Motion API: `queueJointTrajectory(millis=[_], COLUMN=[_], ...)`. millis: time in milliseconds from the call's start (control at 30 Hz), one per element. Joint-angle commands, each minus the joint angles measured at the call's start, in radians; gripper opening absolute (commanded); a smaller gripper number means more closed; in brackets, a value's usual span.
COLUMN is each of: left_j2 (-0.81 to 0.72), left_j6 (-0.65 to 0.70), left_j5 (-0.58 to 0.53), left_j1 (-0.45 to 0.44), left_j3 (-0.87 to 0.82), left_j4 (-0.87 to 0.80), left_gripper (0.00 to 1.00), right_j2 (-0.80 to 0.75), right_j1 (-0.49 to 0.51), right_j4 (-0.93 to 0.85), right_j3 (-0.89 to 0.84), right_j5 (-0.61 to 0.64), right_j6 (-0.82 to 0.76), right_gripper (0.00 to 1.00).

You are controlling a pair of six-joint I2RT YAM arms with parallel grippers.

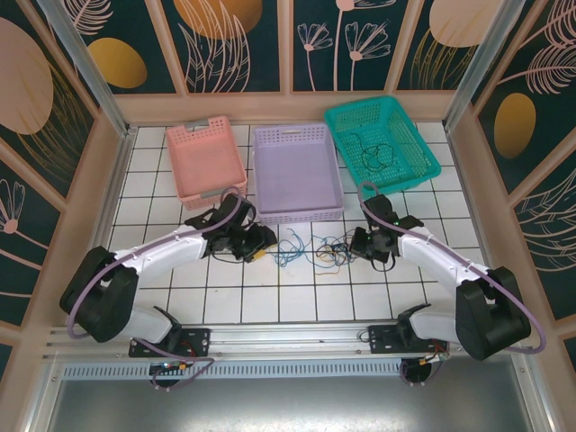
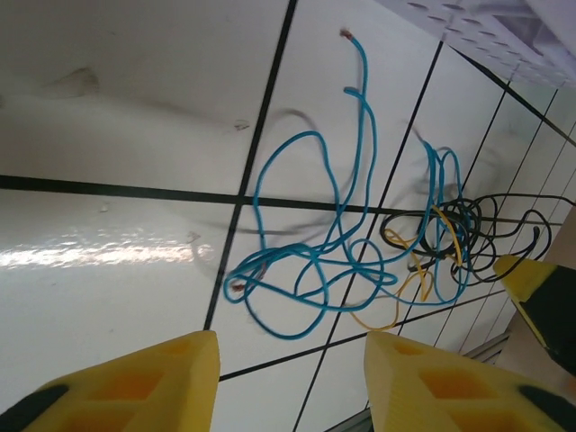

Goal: Untangle the cables

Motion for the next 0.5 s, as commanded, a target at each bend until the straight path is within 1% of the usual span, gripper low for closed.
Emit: queueJointTrajectory(millis=[0,67,133,233,300,367,467], left_j2=[0.038,0.054,0.064,0.053,0.035,0.015,0.002], left_j6=[0.092,0.188,0.282,0.422,0.514,0.583,0.665], left_j5=[-0.031,-0.092,-0.122,-0.102,-0.131,-0.137,-0.082], left_j1=[-0.014,-0.015,-0.014,-0.014,-0.015,-0.014,-0.014], left_j3=[0.059,0.069,0.072,0.055,0.04,0.009,-0.034], left_j4=[0.006,-0.052,-0.069,-0.021,-0.032,-0.014,0.05], left_gripper=[0.35,0.34,0.33,0.34,0.34,0.35,0.39], right_j2=[-0.012,-0.01,-0.006,0.003,0.009,0.014,0.027], right_j1=[-0.004,-0.004,-0.004,-0.005,-0.005,-0.007,-0.007], right_j4=[-0.026,-0.026,-0.025,-0.025,-0.027,-0.026,-0.023], right_j3=[0.008,0.009,0.01,0.008,0.012,0.012,0.014], right_j5=[-0.01,-0.013,-0.016,-0.018,-0.015,-0.014,-0.015], right_j6=[0.019,0.02,0.02,0.016,0.013,0.011,0.008], right_gripper=[0.0,0.0,0.0,0.0,0.0,0.0,0.0])
